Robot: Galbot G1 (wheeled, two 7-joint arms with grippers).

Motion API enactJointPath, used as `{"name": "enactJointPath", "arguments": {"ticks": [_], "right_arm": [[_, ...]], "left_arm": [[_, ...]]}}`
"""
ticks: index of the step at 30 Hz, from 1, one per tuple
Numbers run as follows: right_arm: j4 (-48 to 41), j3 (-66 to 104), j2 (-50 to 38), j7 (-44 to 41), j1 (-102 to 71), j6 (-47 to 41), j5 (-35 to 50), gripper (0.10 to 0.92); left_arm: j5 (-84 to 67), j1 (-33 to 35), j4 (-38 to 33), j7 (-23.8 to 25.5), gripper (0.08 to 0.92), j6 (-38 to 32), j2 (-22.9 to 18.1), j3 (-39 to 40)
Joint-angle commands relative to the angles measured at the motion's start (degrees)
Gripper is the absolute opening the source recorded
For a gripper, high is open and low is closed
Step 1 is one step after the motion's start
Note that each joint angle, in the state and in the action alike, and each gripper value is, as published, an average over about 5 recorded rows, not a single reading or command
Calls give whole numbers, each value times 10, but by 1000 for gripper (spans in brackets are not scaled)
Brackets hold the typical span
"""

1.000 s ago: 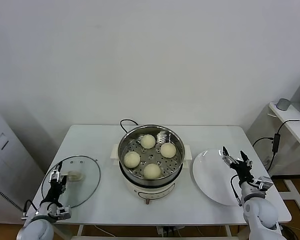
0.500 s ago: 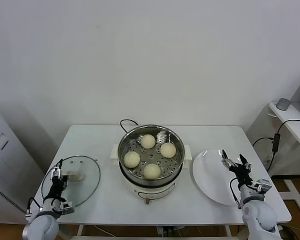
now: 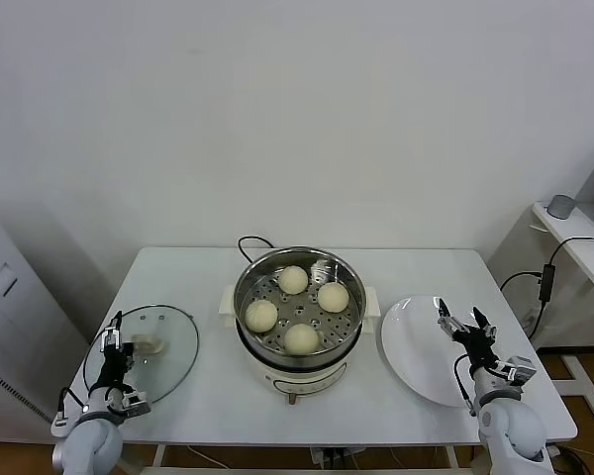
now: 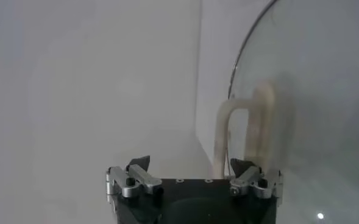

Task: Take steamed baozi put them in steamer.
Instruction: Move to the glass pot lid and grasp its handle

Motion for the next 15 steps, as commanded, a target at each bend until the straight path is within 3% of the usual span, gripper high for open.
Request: {"name": "enactJointPath", "arguments": {"ticks": [1,15], "right_arm": [[-2,-1,1,0,0,1,-1,823],[-6,0,1,-1,-2,3,-1,823]], "left_arm": [[-6,-11,7,-3,823,7,-3,4],[-5,-26,18,-2,823,8,-5,8]]}}
